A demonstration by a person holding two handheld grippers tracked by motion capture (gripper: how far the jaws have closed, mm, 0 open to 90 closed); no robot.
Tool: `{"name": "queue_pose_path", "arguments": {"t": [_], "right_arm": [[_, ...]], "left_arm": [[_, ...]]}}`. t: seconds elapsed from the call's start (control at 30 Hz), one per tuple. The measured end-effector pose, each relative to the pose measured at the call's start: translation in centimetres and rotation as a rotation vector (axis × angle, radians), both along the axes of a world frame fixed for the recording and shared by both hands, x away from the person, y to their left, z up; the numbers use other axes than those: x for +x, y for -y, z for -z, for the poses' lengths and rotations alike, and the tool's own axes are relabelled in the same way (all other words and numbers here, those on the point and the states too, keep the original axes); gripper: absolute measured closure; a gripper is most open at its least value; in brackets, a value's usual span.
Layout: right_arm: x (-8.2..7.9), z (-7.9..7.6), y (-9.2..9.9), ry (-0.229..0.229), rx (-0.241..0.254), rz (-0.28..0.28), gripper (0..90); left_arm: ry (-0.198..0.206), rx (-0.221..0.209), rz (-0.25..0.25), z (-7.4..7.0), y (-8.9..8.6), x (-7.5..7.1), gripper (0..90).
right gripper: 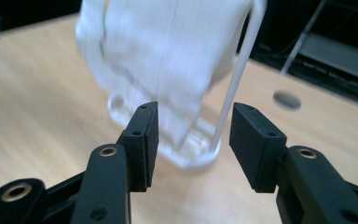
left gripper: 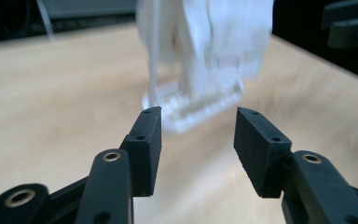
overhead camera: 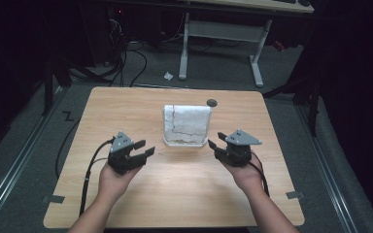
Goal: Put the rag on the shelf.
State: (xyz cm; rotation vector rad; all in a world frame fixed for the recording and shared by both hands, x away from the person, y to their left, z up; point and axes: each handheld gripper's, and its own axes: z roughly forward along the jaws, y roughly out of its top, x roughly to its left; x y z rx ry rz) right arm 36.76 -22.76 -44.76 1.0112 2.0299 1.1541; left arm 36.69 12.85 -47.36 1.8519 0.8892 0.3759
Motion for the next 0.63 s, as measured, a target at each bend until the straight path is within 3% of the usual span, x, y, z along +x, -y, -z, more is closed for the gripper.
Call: {"name": "queue_pose_path", "arguments": {"t": [0.07,0.1,0.13,0.17,0.23,0.27,0.33,0.37,0.4,0.5,0.63], "right_arm": [[-1.2,2.5,-0.1,-0.051,-0.017,-0.005,49.8],[-1.2,2.5,-0.1,-0.051,-0.017,-0.005,49.8],[-2.1,4.1,-0.2,-0.082,-0.031,-0.005,48.4],[-2.1,4.1,-0.2,-0.082,-0.031,-0.005,48.4],[-3.3,5.8,-0.2,-0.111,-0.029,-0.002,47.9],[-4.6,7.4,0.3,-0.144,-0.027,-0.008,49.7],[-4.7,7.4,0.4,-0.155,-0.043,-0.015,48.2],[-4.8,7.1,0.9,-0.125,-0.045,-0.009,48.3],[-4.8,7.1,0.9,-0.125,-0.045,-0.009,48.3],[-4.3,7.4,1.5,-0.161,0.001,0.019,48.2],[-4.2,7.7,1.7,-0.165,-0.005,0.013,47.9]], "left_arm": [[-0.020,0.034,0.012,1.6,0.1,-1.2,51.7],[-0.030,0.050,0.022,2.4,0.1,-1.7,51.7],[-0.071,0.070,0.055,4.0,-0.1,-2.8,48.4],[-0.071,0.070,0.055,4.0,-0.1,-2.8,48.6],[-0.106,0.098,0.053,4.9,-0.1,-3.6,50.7],[-0.111,0.095,0.088,4.8,-0.1,-4.0,47.6],[-0.111,0.086,0.087,4.8,-0.1,-4.0,47.7],[-0.119,0.077,0.082,4.9,-0.1,-3.8,47.8],[-0.119,0.077,0.082,4.9,-0.1,-3.8,47.7],[-0.126,0.080,0.079,5.1,0.0,-3.3,47.4],[-0.140,0.080,0.063,5.4,-0.1,-3.1,44.1]]}}
